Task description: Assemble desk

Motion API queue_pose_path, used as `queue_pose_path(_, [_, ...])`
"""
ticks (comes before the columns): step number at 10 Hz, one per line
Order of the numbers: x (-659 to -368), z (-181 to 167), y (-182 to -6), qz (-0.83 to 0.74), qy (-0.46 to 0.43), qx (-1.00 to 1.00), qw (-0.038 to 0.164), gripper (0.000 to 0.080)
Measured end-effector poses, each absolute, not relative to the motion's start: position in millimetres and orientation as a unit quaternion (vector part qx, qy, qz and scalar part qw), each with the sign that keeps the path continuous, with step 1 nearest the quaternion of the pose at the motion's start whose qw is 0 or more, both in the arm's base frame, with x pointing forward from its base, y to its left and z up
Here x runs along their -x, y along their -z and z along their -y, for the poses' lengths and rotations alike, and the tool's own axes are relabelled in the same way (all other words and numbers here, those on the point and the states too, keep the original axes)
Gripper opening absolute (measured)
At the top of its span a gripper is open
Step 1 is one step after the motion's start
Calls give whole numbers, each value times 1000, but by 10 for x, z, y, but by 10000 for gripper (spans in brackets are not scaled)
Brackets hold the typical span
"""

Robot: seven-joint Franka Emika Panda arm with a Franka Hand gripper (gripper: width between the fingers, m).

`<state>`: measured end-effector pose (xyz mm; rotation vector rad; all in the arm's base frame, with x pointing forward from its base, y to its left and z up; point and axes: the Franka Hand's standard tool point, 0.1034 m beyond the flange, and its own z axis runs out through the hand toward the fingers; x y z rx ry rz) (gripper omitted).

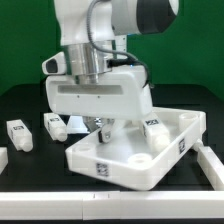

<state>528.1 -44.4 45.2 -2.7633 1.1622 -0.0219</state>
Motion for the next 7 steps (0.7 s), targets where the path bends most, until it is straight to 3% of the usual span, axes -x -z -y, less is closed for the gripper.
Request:
queue_pose_path(2, [-5268,448,-500,-537,-11,841,67,52])
queue_pose_path(3, [-5206,430,-454,-600,-19,796,73,52])
queue_pose_path(7, [-5192,339,-411,-710,-22,698,87,52])
